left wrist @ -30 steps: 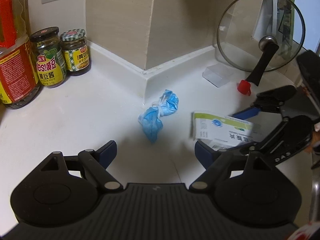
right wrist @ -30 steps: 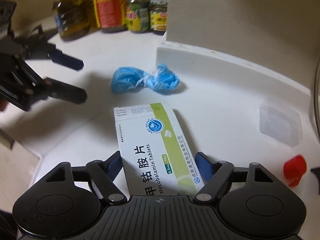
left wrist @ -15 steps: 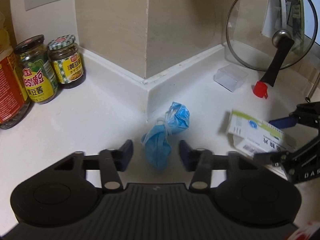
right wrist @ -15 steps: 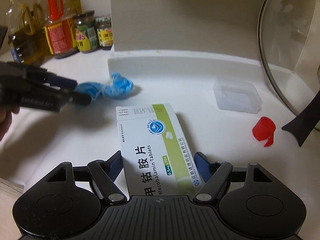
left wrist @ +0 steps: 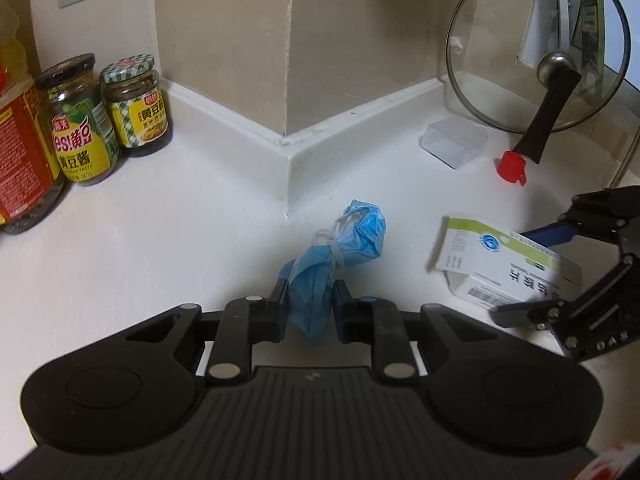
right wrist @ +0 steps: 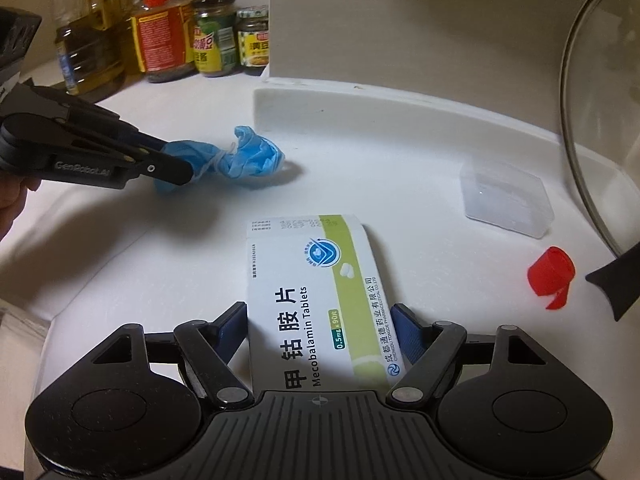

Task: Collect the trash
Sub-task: 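Carry the mask and medicine box down over the wastebasket with both grippers, then open the left gripper to drop the mask while the right gripper holds the box above the bin, then open the right gripper to drop the medicine box into the wastebasket, then move both open grippers up to the counter by the pot lid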

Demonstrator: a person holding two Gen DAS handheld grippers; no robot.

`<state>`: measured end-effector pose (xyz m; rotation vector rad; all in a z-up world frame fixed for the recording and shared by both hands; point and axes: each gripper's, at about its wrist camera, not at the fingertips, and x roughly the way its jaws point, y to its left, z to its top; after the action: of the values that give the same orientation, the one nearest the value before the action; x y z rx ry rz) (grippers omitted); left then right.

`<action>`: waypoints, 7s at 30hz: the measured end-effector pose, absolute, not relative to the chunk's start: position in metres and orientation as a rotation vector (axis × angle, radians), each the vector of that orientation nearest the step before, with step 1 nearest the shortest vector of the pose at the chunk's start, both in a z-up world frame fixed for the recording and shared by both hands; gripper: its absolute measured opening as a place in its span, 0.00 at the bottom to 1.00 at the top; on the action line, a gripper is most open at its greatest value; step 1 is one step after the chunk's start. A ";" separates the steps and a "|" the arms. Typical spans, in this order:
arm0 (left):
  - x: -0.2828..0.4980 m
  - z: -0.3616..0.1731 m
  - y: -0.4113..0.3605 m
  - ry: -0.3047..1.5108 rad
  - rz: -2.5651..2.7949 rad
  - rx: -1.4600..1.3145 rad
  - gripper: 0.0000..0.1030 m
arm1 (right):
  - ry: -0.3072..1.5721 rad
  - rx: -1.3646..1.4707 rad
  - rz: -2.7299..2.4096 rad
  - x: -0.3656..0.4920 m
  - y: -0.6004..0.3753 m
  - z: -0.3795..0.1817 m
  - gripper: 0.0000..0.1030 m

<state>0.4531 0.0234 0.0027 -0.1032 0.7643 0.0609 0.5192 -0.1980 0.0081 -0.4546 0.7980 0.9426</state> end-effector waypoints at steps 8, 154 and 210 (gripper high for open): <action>0.428 0.006 0.020 0.776 0.051 -0.142 0.19 | 0.792 -0.366 0.916 0.507 -0.207 0.013 0.69; 0.168 -0.180 0.027 1.080 0.159 -0.446 0.34 | 0.924 -0.137 0.639 0.209 -0.161 -0.170 0.69; 0.132 -0.104 0.033 0.956 0.087 -0.389 0.34 | 0.810 -0.107 0.569 0.163 -0.179 -0.078 0.76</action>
<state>0.1322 0.0326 -0.1036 -0.3889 0.9555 0.0869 0.1630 -0.1786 -0.0779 -0.1071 0.8100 0.5687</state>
